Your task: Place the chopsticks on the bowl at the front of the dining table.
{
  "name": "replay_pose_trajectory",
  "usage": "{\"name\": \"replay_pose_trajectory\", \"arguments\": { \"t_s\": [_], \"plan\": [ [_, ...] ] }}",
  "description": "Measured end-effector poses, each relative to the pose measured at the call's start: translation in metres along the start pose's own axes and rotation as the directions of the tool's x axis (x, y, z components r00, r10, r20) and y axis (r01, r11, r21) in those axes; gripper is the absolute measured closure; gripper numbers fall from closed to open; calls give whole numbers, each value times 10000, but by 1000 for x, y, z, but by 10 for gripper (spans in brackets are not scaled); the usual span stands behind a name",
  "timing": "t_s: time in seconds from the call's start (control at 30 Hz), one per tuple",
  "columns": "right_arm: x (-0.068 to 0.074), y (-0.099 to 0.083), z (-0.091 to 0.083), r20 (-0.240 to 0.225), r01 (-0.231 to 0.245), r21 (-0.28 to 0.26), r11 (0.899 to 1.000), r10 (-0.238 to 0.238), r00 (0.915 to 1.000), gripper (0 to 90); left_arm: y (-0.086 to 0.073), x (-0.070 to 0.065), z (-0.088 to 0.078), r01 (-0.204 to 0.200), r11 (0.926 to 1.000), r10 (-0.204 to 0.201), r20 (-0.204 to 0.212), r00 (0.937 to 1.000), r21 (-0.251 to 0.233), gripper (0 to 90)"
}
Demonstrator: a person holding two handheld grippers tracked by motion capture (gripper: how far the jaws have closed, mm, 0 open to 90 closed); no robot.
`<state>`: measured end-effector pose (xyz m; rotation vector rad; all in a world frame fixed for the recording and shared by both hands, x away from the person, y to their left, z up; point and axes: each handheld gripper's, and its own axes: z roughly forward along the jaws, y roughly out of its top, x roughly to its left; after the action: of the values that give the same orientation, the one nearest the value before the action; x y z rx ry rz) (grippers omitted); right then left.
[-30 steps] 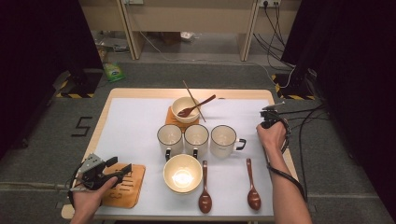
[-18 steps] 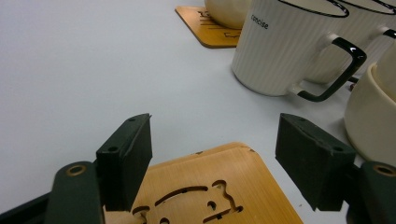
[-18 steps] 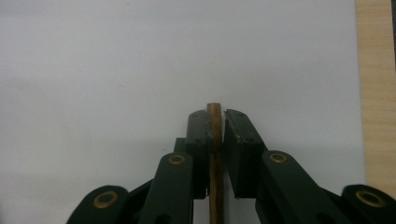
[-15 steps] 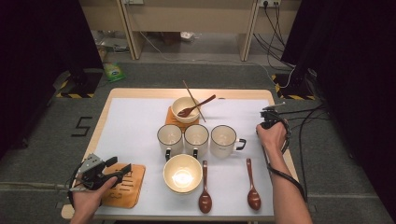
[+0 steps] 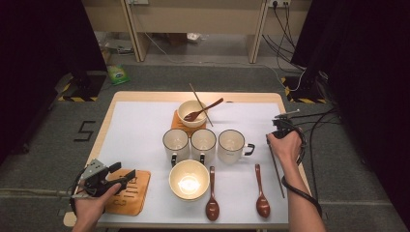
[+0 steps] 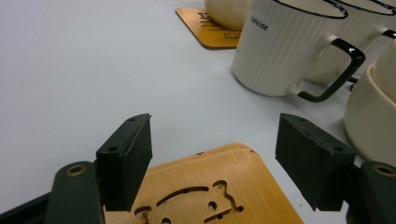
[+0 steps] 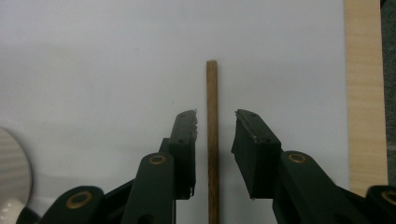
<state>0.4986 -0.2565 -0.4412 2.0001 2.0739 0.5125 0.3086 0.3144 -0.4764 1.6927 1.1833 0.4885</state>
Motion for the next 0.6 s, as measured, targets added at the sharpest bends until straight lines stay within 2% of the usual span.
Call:
{"name": "replay_pose_trajectory", "arguments": {
  "t_s": [0.27,0.6],
  "plan": [
    [-8,-17,-15,0,-168,88,9998,168,9999,684,1,1,-2,32,10000,-32,-32,10000,-68,264],
    [-15,-40,-29,-58,-164,617,9980,168,9998,686,2,0,-2,-3,10000,3,-29,10000,-72,264]
  ]
}}
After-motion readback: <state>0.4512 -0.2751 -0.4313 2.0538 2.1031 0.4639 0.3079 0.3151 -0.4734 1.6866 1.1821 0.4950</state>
